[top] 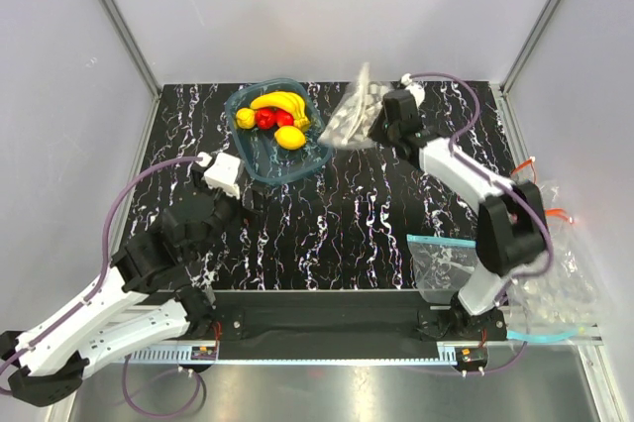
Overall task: Place the food in the zip-top bag and seal the zipper
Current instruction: Pick up the zipper food storage bag at the corner of the board, then place the zipper food storage bag at the center of the board.
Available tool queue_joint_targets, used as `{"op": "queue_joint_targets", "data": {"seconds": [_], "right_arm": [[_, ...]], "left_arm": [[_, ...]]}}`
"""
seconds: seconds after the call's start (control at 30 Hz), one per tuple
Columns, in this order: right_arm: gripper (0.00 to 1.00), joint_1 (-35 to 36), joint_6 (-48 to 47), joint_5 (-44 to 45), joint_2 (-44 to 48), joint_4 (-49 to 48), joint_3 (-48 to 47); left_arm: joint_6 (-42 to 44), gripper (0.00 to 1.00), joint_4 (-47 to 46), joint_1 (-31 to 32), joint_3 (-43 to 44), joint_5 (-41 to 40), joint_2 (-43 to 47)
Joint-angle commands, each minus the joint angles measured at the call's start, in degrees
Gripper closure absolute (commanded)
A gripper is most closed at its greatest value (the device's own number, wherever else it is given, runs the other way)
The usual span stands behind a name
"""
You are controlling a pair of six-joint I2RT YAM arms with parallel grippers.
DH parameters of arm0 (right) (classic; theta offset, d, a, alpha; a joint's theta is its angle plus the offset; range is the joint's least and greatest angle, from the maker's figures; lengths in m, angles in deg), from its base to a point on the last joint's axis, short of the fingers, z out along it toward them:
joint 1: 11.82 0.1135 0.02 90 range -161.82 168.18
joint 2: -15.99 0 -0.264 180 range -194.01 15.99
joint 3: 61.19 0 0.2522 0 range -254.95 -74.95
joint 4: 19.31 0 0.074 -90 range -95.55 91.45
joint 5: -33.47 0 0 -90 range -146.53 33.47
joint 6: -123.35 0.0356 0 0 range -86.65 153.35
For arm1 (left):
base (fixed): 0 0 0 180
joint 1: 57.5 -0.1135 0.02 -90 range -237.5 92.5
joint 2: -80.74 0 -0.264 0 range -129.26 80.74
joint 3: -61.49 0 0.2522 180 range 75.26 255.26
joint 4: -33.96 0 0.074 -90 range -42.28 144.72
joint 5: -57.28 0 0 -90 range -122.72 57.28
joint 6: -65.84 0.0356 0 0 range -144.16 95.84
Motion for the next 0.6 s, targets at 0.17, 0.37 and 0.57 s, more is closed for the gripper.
{"op": "queue_joint_targets", "data": {"seconds": [0.17, 0.37, 0.57], "right_arm": [[1.00, 8.3, -3.3, -13.6, 26.7, 7.4, 21.5], [0.64, 11.2, -1.3, -19.9, 41.2, 14.3, 34.4], [0.36, 11.5, -2.3, -16.4, 56.7, 27.1, 35.7]], "left_arm": [[0.6, 0.01, -1.1, -0.3, 1.6, 3.2, -3.0], [-0.3, 0.01, -0.2, -0.3, 3.0, 6.5, -5.3], [-9.0, 0.01, 0.9, -0.2, 5.0, 13.5, -7.2]]}}
